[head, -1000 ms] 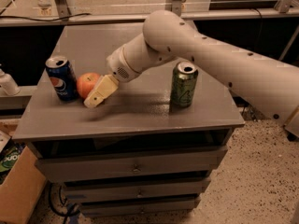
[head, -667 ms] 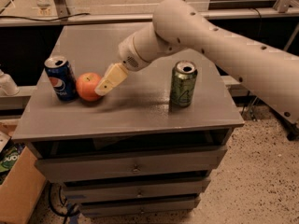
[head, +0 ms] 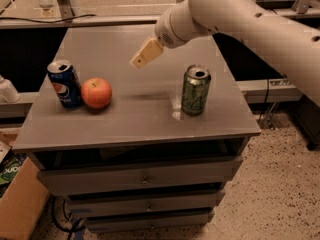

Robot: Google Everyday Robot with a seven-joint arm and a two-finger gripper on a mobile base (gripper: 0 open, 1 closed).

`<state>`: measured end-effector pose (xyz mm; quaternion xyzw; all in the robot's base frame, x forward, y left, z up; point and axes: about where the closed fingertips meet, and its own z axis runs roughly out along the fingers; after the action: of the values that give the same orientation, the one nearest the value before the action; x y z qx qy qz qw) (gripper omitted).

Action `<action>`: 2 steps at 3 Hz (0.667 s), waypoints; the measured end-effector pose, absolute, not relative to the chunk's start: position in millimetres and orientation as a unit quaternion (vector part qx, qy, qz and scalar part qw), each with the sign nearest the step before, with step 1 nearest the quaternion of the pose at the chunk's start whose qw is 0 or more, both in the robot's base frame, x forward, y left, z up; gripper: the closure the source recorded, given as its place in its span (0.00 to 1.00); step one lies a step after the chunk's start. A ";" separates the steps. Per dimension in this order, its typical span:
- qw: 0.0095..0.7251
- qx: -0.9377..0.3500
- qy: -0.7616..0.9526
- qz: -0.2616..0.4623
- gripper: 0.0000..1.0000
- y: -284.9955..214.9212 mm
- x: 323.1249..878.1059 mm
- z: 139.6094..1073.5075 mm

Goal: Move apple near pepsi can

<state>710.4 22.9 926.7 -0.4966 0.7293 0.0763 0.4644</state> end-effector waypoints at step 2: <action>0.547 -0.365 0.753 -0.035 0.00 -96.1 756.2 998.6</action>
Offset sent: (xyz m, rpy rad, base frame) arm 0.0569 -0.2049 0.1297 0.0820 -0.3176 -0.5320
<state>756.2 -96.1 998.6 -0.3650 0.7526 -0.0355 0.5469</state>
